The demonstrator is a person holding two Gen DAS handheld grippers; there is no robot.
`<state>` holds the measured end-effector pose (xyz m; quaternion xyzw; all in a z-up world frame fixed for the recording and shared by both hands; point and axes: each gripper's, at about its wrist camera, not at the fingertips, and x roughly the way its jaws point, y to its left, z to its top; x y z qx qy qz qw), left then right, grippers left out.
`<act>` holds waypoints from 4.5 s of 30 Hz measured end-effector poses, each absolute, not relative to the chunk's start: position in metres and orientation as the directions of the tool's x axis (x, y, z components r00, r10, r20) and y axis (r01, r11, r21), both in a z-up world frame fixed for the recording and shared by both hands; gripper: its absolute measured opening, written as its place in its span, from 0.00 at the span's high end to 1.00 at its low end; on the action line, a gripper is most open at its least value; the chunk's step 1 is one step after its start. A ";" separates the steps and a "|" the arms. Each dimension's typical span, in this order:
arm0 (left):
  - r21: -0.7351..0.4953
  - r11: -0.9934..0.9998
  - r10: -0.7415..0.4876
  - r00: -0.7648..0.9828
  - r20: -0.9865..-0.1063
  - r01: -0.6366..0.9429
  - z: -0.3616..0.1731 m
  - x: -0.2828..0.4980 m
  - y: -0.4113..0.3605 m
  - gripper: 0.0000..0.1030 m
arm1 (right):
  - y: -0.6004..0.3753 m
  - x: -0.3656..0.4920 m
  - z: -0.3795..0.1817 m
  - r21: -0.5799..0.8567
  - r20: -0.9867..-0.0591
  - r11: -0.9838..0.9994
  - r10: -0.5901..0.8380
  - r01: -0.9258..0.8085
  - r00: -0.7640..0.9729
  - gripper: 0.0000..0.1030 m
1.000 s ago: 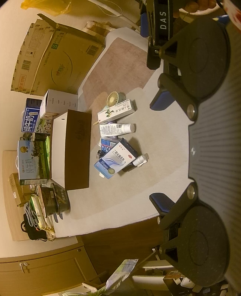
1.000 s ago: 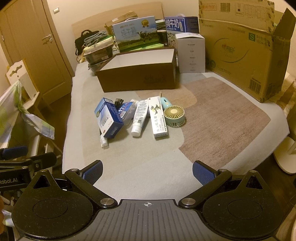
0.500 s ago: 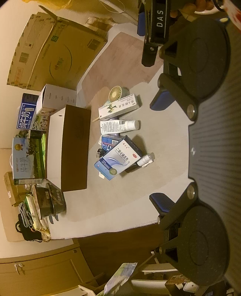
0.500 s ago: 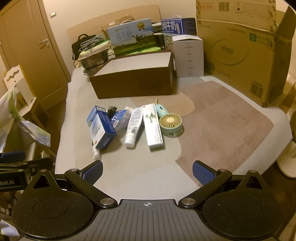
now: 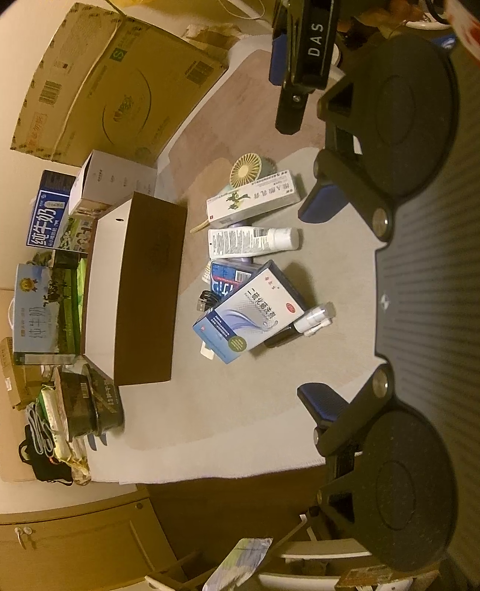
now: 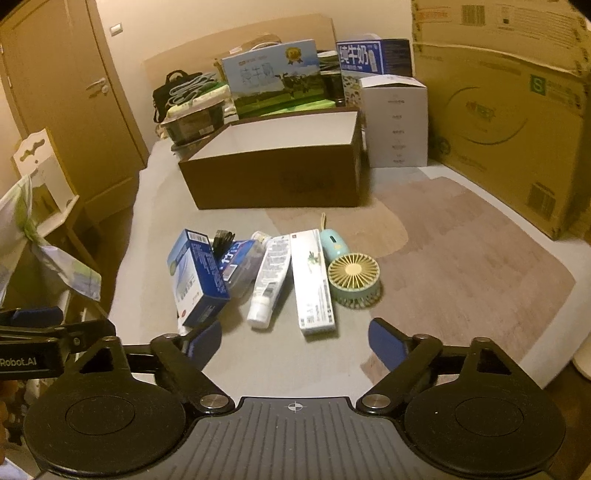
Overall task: Organize rigid objects
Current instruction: 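Grasp the blue-white medicine box with the left tool while the right tool grasps the white parrot box, then carry both boxes into the brown cardboard box and open both tools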
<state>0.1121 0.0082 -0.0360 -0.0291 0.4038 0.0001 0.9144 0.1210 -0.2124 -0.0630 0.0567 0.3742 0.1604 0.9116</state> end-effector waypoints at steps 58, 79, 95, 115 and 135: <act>-0.273 0.952 -0.147 0.580 -0.801 -0.136 -0.129 0.265 0.056 0.33 | -0.171 0.275 -0.143 0.136 -0.752 0.934 0.313 -0.329 0.580 0.62; -0.056 0.998 -0.065 0.699 -0.712 0.036 -0.043 0.332 0.055 0.34 | -0.183 0.336 -0.071 0.222 -0.703 0.922 0.377 -0.318 0.603 0.63; 0.017 0.991 -0.092 0.751 -0.654 0.136 0.000 0.466 0.041 0.33 | -0.171 0.457 0.000 0.276 -0.592 0.915 0.402 -0.293 0.699 0.63; 0.034 0.990 -0.063 0.640 -0.766 0.139 -0.078 0.565 0.042 0.33 | -0.148 0.563 -0.072 0.267 -0.719 0.946 0.324 -0.185 0.616 0.63; 0.041 0.987 -0.055 0.575 -0.816 0.153 -0.102 0.576 0.038 0.28 | -0.149 0.571 -0.093 0.264 -0.762 0.946 0.323 -0.187 0.561 0.43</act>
